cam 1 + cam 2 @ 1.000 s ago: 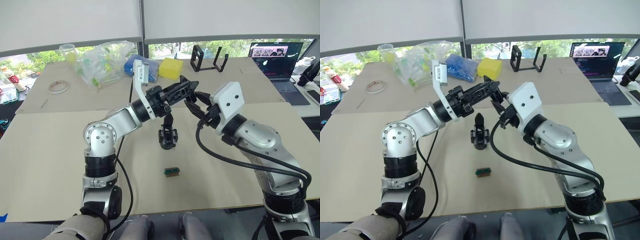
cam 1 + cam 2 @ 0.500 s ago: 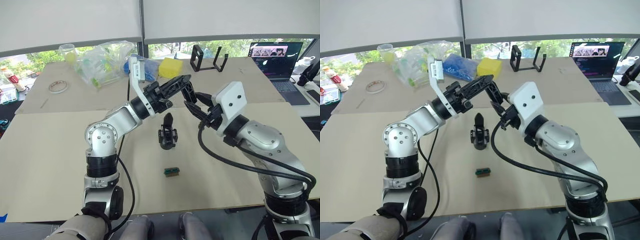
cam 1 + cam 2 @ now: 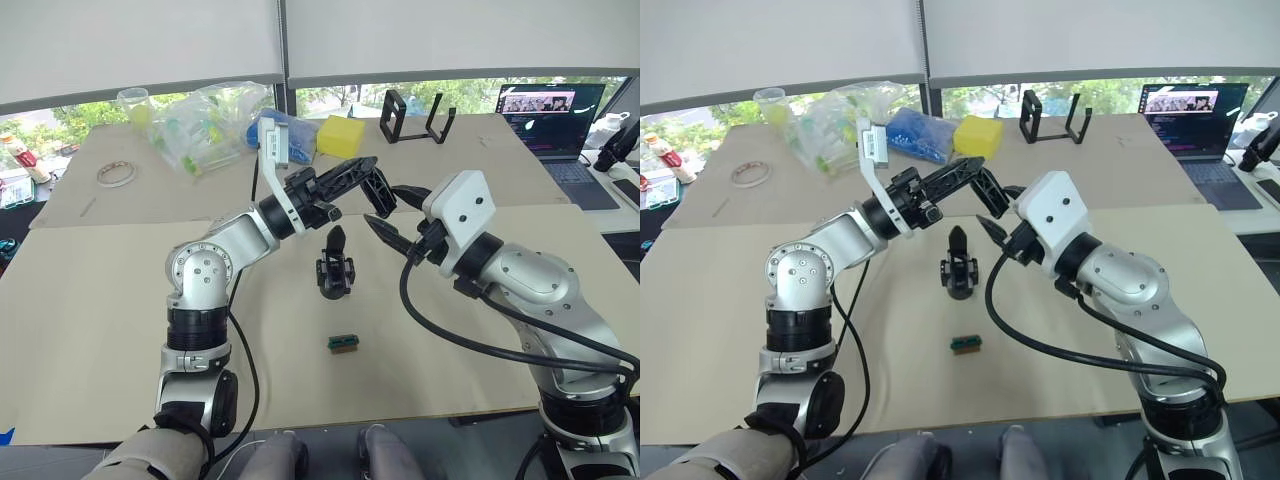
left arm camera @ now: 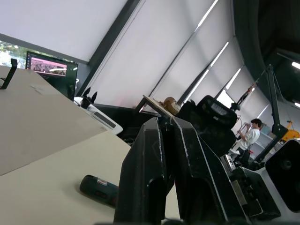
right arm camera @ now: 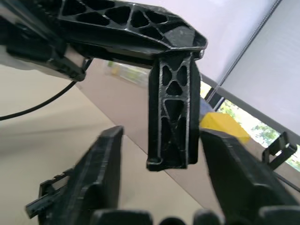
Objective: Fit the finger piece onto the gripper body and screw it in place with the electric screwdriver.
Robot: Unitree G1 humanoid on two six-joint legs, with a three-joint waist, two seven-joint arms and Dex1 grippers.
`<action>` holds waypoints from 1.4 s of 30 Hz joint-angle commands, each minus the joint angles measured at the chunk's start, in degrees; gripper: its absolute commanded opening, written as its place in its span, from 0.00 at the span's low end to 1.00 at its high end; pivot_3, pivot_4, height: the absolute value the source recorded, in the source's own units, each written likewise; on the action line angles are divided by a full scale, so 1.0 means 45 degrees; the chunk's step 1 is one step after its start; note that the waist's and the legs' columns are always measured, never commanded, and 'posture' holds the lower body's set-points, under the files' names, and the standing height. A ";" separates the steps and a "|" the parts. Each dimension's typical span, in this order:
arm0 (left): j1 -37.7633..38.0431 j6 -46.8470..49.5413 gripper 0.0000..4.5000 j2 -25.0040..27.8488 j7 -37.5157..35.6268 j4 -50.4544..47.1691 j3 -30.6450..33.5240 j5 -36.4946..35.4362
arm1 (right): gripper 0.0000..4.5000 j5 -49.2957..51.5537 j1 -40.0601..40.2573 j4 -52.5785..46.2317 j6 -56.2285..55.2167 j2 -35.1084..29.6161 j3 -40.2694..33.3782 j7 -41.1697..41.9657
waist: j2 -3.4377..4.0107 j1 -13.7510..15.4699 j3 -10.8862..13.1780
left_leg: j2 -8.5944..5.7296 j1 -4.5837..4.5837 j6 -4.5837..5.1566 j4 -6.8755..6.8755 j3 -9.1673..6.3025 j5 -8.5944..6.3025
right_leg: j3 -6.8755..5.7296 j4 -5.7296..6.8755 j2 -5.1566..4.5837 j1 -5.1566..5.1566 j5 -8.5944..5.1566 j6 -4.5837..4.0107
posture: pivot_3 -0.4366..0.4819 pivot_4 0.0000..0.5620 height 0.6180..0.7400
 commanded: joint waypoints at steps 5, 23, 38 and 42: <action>-0.0894 -0.0162 0.00 0.1433 -0.3001 0.0293 -0.0821 0.0480 | 1.00 0.3797 -0.0477 -0.0366 0.1975 -0.0393 -0.2630 0.1522 | 0.0000 -0.0002 0.0000 | -0.0004 -0.0002 0.0001 -0.0003 -0.0002 0.0000 | 0.0000 -0.0002 -0.0001 0.0000 0.0000 0.0000 | 0.48 0.27 1.00; -0.2350 0.0633 0.00 0.4502 -0.9375 0.1334 -0.2789 0.1408 | 1.00 0.9890 -0.2856 0.2422 0.5610 -0.1863 -0.3309 0.2258 | 0.0008 -0.0225 0.0005 | 0.0009 -0.0042 0.0006 -0.0014 -0.0015 0.0000 | 0.0019 -0.0001 -0.0049 -0.0038 -0.0002 -0.0005 | 0.48 0.27 1.00; -0.2695 0.0602 0.00 0.4439 -0.9845 0.1579 -0.2840 0.1771 | 1.00 1.1871 -0.3543 0.3325 0.6470 -0.2453 -0.3159 0.2894 | 0.0053 0.0004 0.0009 | -0.0373 -0.0110 0.0077 0.0001 -0.0670 0.0179 | -0.0279 -0.0059 -0.0305 0.0192 -0.0028 0.0008 | 0.48 0.27 1.00; -0.2799 0.0606 0.00 0.4256 -0.9860 0.1601 -0.2839 0.1798 | 1.00 1.2356 -0.3811 0.3450 0.6682 -0.2610 -0.2974 0.3225 | 0.0052 -0.0012 0.0009 | -0.0368 -0.0115 0.0053 -0.0013 -0.0667 0.0192 | -0.0268 -0.0038 -0.0314 0.0166 -0.0030 0.0010 | 0.48 0.27 1.00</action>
